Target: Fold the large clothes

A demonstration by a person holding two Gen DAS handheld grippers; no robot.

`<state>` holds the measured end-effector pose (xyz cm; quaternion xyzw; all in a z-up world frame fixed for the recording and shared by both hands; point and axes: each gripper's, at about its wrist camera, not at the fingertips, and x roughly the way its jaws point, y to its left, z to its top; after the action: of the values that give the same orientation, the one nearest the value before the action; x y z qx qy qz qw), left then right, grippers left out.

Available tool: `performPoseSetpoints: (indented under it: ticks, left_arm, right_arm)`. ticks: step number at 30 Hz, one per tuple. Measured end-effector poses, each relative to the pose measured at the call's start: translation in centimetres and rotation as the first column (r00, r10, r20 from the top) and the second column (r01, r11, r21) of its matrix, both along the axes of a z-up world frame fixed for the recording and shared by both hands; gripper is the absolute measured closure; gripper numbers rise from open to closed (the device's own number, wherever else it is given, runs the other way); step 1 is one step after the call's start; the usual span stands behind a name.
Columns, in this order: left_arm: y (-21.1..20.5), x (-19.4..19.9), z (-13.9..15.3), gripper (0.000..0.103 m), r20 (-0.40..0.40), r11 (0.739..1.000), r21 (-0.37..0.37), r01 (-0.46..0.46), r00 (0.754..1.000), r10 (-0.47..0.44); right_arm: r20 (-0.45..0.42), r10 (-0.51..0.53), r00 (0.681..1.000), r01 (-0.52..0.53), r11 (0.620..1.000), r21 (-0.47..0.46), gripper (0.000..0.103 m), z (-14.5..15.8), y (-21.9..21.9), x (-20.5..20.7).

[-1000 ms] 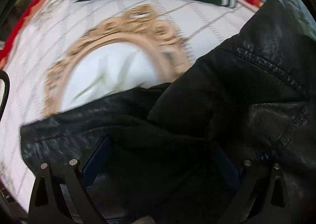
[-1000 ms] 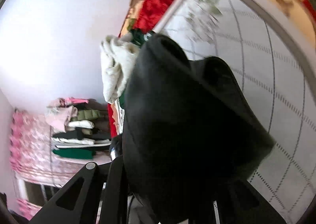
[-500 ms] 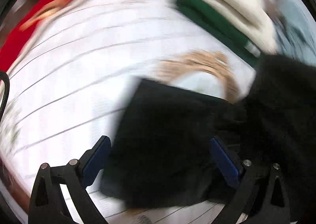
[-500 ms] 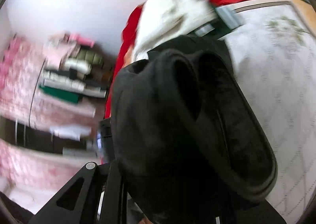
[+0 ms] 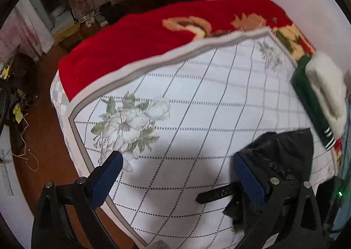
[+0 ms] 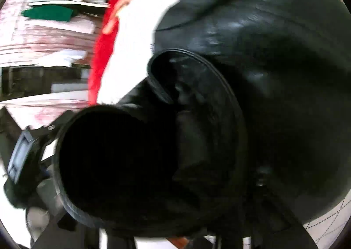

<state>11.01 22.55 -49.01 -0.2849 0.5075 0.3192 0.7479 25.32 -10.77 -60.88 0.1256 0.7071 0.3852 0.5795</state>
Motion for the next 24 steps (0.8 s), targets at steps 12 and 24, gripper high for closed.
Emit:
performPoseSetpoints:
  ticks: [12,24]
  left_arm:
    - [-4.3,5.9,1.6,0.000,0.085,0.988,-0.020,0.156,0.984,-0.154]
    - [-8.2,9.0,-5.0,0.000,-0.049,0.959,-0.052,0.277,0.959,-0.280]
  right_arm:
    - [-0.014,-0.166,0.986,0.165,0.984,-0.059,0.059,4.7,-10.7,5.8]
    - [-0.183,-0.184,0.966,0.131,0.954,-0.268,0.099,-3.7,-7.1,8.8]
